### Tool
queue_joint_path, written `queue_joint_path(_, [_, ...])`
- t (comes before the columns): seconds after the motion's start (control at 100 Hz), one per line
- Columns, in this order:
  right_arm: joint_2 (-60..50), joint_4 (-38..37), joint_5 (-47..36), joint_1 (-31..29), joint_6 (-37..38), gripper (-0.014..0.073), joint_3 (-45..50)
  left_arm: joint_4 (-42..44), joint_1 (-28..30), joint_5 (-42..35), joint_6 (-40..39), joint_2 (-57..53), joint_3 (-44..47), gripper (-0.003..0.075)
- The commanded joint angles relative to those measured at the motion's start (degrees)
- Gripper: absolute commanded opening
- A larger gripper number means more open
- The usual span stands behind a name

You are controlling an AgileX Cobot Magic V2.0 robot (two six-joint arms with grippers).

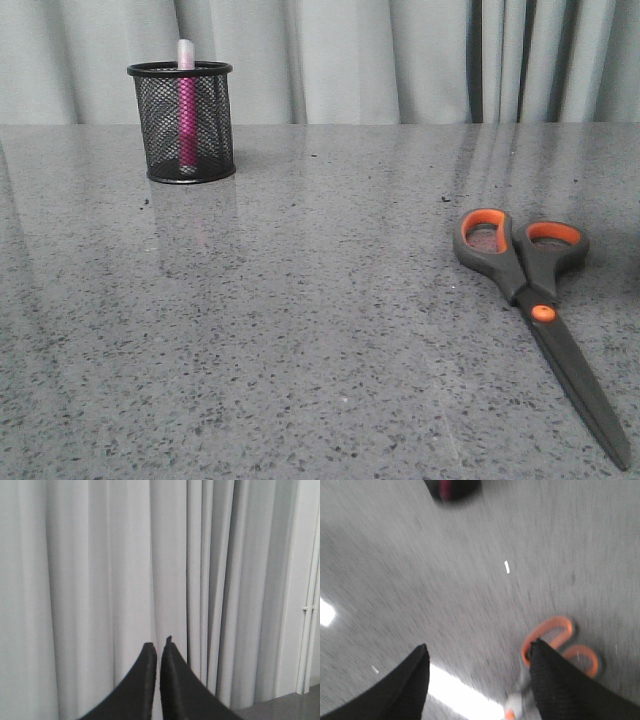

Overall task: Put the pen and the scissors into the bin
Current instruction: 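Lower the right gripper onto the scissors handles and close on them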

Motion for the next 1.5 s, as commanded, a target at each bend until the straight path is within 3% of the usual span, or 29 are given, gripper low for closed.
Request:
queue_joint_path(0.0, [2.5,-5.5,4.8,0.9,6.7,0.0390,-2.2,0.2,-0.2,-2.9,-0.1,-4.2,1.8,-0.0019])
queue_joint_path(0.12, [6.1,-7.0,9.6,1.0,9.7,0.0390,-2.2,0.2,-0.2,-2.9,-0.1,-9.3,6.0,-0.0019])
queue_joint_path(0.56, [12.9,-0.9,6.4,3.5,15.7,0.0392,4.0,-0.9,-0.2,-2.9,-0.1,-11.8,11.7,-0.0019])
queue_joint_path(0.9, [16.8,-7.7,1.7,4.1,22.7,0.0392,6.5,-0.9,-1.8,-2.9,-0.1,-11.8,11.7,-0.0019])
queue_joint_path(1.09, [20.8,-8.1,1.4,4.2,22.7,0.0384,6.5,-0.9,-2.2,-2.9,-0.1,-11.8,11.7,-0.0019])
queue_joint_path(1.19, [23.0,-8.3,2.0,4.7,22.7,0.0269,6.5,-0.9,-2.2,-2.9,-0.1,-11.8,11.8,-0.0019])
queue_joint_path(1.34, [24.4,-8.4,1.1,5.8,22.2,-0.0075,6.5,-0.9,-2.2,-2.7,-0.1,-11.8,12.3,-0.0019])
queue_joint_path(1.49, [21.2,-8.5,-0.2,5.9,21.4,-0.0067,2.6,-0.9,-2.2,-1.2,-0.1,-11.8,12.3,-0.0019])
